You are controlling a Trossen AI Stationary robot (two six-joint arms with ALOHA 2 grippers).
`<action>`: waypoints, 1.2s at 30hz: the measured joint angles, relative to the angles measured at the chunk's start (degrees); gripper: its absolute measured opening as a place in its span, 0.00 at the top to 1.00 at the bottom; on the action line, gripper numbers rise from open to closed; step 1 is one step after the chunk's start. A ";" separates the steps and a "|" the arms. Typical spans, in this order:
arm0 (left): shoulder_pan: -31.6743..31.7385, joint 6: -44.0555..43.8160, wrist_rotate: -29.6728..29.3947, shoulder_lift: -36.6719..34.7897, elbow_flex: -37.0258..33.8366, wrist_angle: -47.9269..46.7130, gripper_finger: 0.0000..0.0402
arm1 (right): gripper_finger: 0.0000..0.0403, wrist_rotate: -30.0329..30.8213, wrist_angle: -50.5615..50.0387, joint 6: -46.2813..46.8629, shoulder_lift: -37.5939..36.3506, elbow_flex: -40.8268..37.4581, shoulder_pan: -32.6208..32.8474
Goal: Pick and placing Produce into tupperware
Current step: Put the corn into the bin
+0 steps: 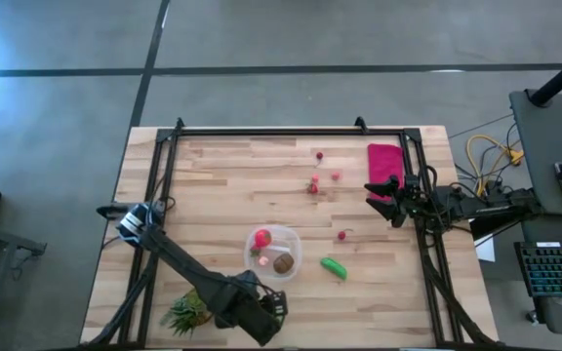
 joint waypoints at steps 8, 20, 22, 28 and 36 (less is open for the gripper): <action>0.54 -0.43 -1.25 0.59 0.67 0.74 0.62 | 0.19 0.00 0.00 0.00 0.02 0.00 -0.01; 0.74 0.24 -0.37 7.26 0.67 10.50 0.56 | 0.19 -0.01 -0.04 0.00 0.02 0.02 0.00; 0.74 0.26 -0.74 6.37 0.67 9.12 0.52 | 0.19 -0.02 -0.02 0.00 0.02 0.02 0.00; 0.74 0.32 -0.06 2.97 0.67 1.83 0.39 | 0.19 0.00 -0.02 0.00 0.02 0.04 0.00; 0.85 0.22 4.37 2.94 -1.44 6.67 0.29 | 0.19 -0.02 -0.02 0.00 0.02 0.02 -0.02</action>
